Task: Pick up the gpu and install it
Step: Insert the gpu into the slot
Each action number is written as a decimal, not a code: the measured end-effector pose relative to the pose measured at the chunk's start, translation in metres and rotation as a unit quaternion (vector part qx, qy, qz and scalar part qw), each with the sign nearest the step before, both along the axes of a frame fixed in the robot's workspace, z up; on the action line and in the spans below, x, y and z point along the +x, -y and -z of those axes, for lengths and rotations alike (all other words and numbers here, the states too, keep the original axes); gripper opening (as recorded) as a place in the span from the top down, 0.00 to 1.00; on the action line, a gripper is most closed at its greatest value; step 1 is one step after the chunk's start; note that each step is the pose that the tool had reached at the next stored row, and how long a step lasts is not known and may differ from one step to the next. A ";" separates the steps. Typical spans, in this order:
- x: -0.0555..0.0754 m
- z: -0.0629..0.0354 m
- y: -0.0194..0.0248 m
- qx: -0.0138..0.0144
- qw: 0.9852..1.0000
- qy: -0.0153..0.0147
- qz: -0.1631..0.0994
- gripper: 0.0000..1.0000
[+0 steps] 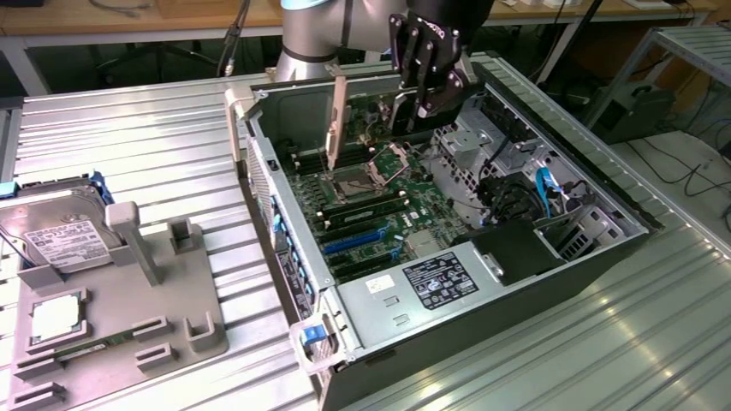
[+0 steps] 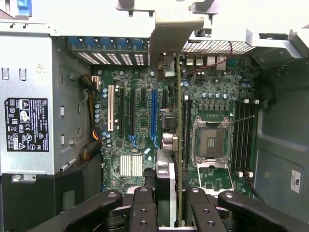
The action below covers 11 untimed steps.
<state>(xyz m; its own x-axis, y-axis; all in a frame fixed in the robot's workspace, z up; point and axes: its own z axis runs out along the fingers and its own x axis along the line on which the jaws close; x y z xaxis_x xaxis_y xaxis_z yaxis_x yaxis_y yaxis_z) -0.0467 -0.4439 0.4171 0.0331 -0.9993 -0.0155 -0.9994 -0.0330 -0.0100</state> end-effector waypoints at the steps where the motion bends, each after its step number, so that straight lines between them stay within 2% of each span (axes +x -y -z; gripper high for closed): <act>1: 0.000 0.0002 0.0000 0.000 1.000 0.000 0.000 0.72; 11: 0.000 0.0028 0.0002 0.000 1.000 0.000 -0.004 0.72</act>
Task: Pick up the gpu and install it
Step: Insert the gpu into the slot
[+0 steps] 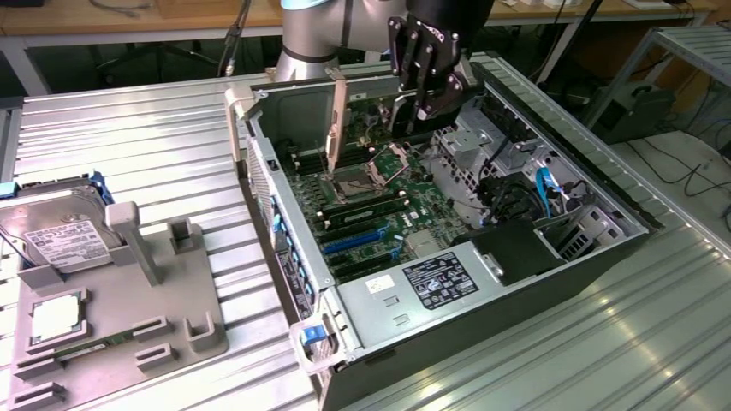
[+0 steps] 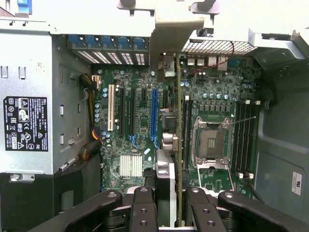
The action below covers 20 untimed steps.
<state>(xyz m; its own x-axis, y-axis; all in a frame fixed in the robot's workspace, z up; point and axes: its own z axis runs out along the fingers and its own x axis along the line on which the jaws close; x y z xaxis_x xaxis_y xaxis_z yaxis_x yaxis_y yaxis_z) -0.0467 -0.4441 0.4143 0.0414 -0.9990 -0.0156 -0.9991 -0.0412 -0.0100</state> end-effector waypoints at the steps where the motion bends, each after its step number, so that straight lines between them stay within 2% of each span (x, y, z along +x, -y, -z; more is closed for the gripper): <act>1: 0.000 0.0002 0.0000 0.000 1.000 0.000 0.000 0.72; 20: 0.000 0.0072 0.0003 0.000 1.000 0.000 -0.002 0.72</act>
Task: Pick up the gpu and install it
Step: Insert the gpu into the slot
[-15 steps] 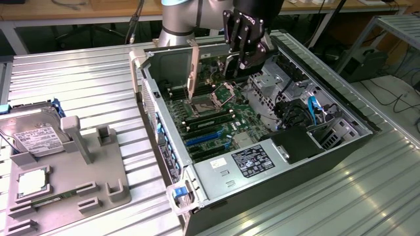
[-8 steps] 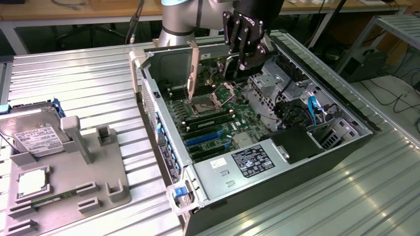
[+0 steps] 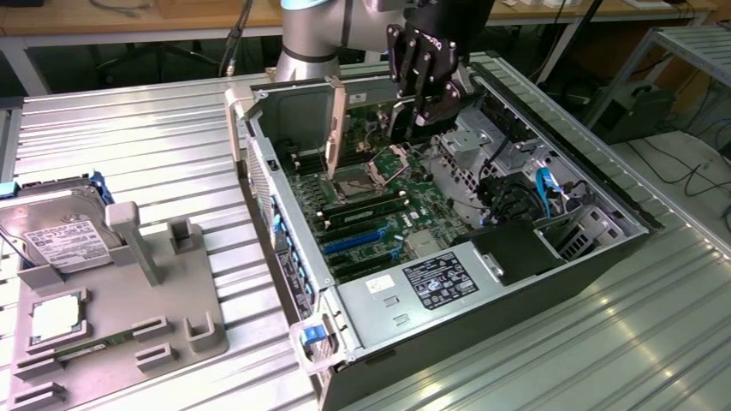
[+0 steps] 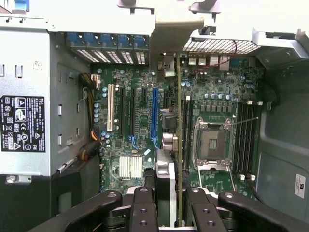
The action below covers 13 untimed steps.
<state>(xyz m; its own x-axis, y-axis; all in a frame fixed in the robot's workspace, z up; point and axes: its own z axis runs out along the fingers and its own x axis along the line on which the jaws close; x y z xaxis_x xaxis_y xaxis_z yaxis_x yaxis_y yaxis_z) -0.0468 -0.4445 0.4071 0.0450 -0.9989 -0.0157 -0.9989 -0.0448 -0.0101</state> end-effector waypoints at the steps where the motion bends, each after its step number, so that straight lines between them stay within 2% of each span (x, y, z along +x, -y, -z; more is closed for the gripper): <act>1: 0.000 0.0018 0.0000 0.000 1.000 0.000 0.001 0.72; 4: -0.001 0.0069 0.0000 0.000 1.000 0.000 0.011 0.72; 5: -0.001 0.0090 0.0000 0.001 1.000 0.000 0.011 0.72; 7: -0.001 0.0139 0.0000 0.002 1.000 -0.001 0.012 0.72; 9: -0.001 0.0166 0.0000 0.002 1.000 -0.004 0.014 0.72; 11: -0.001 0.0190 0.0002 0.002 1.000 -0.005 0.021 0.72; 13: -0.001 0.0207 0.0003 0.001 1.000 -0.007 0.024 0.72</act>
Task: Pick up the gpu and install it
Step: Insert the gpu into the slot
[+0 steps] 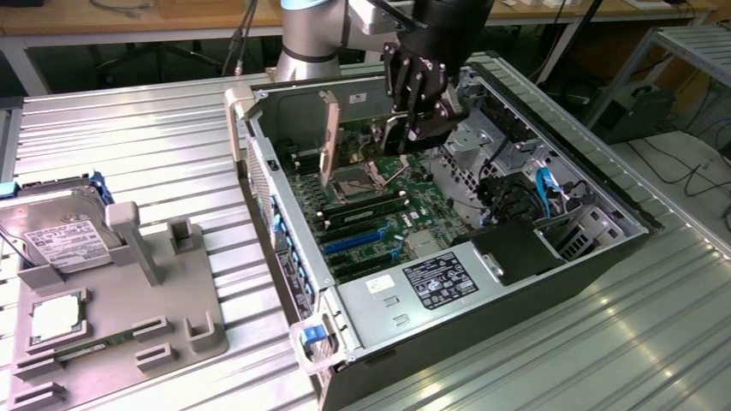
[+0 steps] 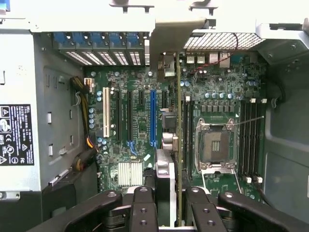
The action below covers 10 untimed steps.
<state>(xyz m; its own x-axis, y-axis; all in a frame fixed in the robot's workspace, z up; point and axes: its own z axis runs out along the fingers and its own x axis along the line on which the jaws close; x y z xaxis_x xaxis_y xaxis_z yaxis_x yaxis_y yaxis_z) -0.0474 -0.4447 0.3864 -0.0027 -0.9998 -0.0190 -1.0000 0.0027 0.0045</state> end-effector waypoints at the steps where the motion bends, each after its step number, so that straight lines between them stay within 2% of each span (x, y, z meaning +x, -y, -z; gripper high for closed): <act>1: 0.000 0.0008 0.0000 0.000 1.000 0.000 0.002 0.72; 5: -0.001 0.0037 -0.0001 0.001 1.000 -0.001 0.002 0.72; 10: -0.002 0.0123 -0.0002 0.000 1.000 -0.001 0.005 0.72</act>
